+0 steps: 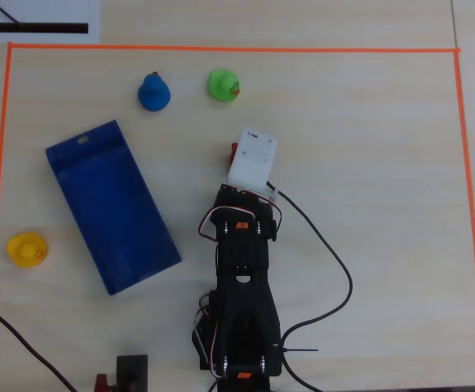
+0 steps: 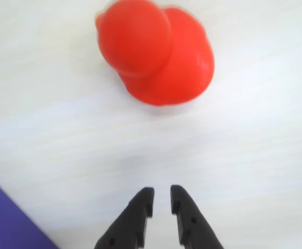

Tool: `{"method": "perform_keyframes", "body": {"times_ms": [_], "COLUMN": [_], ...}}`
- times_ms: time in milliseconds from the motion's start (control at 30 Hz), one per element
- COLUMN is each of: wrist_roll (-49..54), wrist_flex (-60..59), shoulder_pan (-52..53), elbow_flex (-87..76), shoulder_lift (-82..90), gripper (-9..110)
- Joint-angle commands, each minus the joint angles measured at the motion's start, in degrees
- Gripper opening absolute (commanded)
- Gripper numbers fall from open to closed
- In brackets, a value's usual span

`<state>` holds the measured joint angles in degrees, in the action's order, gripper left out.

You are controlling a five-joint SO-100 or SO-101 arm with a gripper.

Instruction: Grasp blue duck and put it into box.

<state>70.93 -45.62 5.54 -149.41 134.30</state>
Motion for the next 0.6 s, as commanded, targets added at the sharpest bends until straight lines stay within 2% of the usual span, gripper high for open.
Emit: {"method": "perform_keyframes", "body": {"times_ms": [0, 233, 567], "wrist_roll": [0.53, -0.44, -5.45], "wrist_flex": [2.29, 2.11, -9.84], "shoulder_pan": [0.53, 0.09, -7.47], "elbow_flex": [1.05, 7.29, 42.19], "shoulder_lift": [-0.79, -5.63, -23.73], "gripper": [0, 0, 0]}}
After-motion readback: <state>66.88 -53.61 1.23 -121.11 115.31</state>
